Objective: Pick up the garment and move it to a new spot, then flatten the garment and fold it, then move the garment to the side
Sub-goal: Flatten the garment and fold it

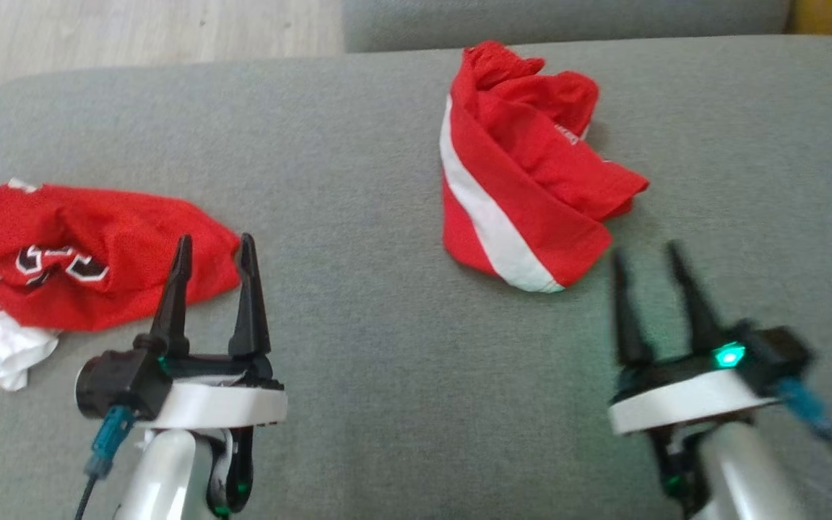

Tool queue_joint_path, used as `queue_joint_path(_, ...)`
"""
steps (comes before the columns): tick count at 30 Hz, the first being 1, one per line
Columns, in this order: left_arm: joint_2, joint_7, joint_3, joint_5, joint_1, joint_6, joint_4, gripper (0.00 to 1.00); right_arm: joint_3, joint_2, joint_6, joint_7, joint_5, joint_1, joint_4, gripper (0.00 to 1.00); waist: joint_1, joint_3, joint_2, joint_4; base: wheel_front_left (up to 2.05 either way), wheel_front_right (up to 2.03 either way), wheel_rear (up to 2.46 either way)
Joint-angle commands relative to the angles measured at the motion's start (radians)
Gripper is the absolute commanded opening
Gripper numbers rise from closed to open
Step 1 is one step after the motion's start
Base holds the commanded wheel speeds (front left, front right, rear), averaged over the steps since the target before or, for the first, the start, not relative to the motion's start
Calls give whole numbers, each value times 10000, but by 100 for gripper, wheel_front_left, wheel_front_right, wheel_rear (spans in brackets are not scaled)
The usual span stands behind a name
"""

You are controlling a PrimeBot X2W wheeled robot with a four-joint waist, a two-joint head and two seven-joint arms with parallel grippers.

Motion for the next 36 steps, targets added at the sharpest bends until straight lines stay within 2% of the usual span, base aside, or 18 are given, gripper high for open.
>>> queue_joint_path(1, -9, -62, 398, 122, -429, -89, -188, 100, 551, -31, 77, -65, -318, -532, 214, 100, 0, 194, 0, 216, 0, 0, 0)
queue_joint_path(6, -158, -62, 437, 150, -507, -309, 164, 100, 1270, -31, 77, 534, -1217, -1547, 2144, 100, 0, 433, 0, 665, 0, 0, 0)
queue_joint_path(13, -241, -62, 250, 79, -705, -439, 564, 100, 1474, -31, 77, 1268, -1607, -2727, 4459, 100, 0, 637, 0, 1366, 0, 0, 0)
queue_joint_path(23, -253, -62, 83, -266, -841, -217, 473, 100, 1664, -31, 77, 1784, -1416, -3659, 6197, 100, 0, 768, 0, 1722, 0, 0, 0)
queue_joint_path(24, -254, -62, 63, -295, -836, -188, 465, 100, 1705, -31, 77, 1762, -1387, -3705, 6305, 57, 0, 764, 0, 1725, 0, 0, 0)
queue_joint_path(25, -254, -62, 52, -318, -828, -160, 455, 100, 1728, -31, 77, 1686, -1374, -3749, 6384, 24, 0, 758, 0, 1716, 0, 0, 0)
queue_joint_path(26, -254, -62, 56, -336, -818, -132, 444, 100, 1742, -31, 77, 1572, -1367, -3791, 6443, 0, 0, 751, 0, 1686, 0, 0, 0)
queue_joint_path(36, -255, -62, 278, -317, -694, -112, 448, 100, 1154, -32, 77, 427, -2027, -3702, 6631, 0, 0, 326, 0, 847, 0, 0, 0)
